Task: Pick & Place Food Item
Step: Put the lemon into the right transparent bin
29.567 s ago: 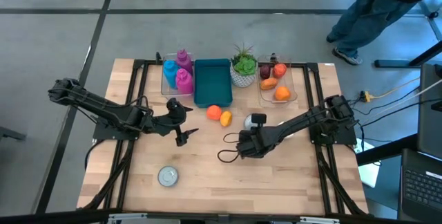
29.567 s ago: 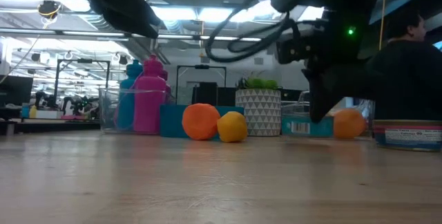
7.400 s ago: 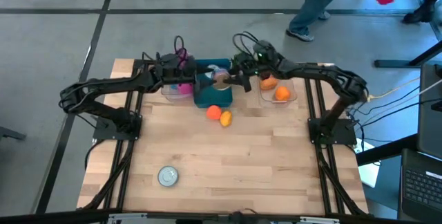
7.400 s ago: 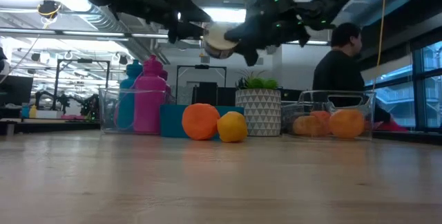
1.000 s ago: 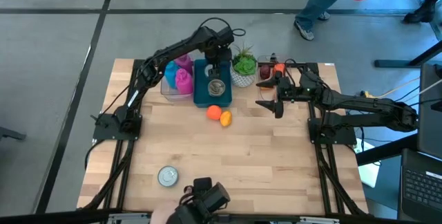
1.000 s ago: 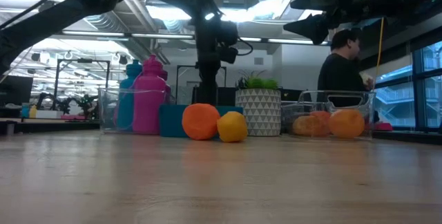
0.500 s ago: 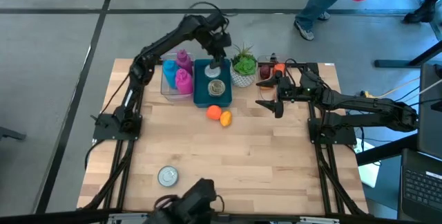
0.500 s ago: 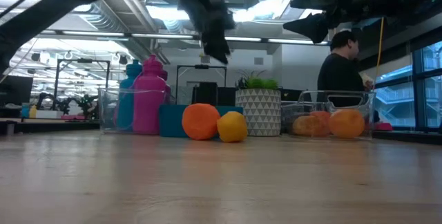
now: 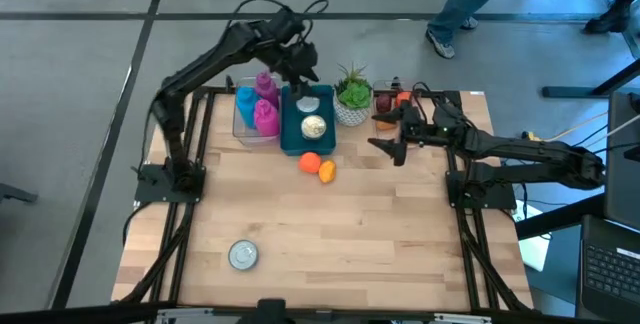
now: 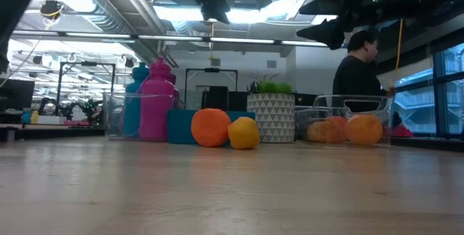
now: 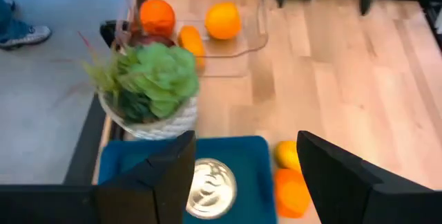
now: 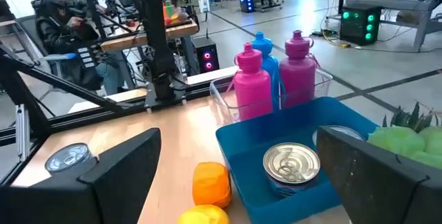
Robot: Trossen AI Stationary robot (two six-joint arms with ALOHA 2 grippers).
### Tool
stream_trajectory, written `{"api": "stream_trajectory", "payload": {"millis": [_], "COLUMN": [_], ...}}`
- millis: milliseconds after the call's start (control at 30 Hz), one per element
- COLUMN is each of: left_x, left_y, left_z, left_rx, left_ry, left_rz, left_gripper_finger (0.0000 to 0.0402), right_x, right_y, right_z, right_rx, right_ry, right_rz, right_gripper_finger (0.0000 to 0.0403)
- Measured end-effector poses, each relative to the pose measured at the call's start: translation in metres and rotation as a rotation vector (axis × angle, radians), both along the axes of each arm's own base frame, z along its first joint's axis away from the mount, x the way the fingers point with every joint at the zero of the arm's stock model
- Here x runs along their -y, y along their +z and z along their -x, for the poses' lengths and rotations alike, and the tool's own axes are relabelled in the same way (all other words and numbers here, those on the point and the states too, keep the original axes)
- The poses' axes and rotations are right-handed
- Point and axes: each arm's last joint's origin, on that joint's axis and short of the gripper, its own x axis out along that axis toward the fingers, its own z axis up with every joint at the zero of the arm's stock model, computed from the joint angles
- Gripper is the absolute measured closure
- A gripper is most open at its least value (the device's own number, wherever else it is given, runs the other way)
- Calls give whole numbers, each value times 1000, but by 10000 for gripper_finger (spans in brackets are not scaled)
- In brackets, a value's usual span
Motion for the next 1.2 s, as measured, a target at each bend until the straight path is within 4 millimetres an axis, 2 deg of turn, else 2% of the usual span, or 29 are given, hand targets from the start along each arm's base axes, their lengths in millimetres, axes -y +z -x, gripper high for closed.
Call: {"api": "stream_trajectory", "payload": {"millis": [167,367,500,667,900,1033,1200], "left_x": [31,76,106,137,161,168,174], "left_y": [-16,-47,-69,-97,-136,-152,-164], "left_z": [19,51,68,81,88,86,84], "left_rx": [31,100,170,293,377,415,460], "left_ry": [8,80,133,107,137,141,157], "left_rz": [20,-5,-52,-28,40,76,91], "left_gripper_finger": [174,180,179,178,178,178,178], "right_x": [0,-7,-16,-27,-42,-45,-45], "right_y": [-3,-13,-25,-41,-68,-66,-60], "right_z": [-8,-22,-32,-43,-57,-76,-103], "right_rx": [18,5,-54,-138,-304,-455,-697], "right_ry": [74,193,202,183,159,192,316], "right_rz": [-7,-41,-44,3,195,304,443], "right_gripper_finger": [21,21,21,21,21,21,21]}}
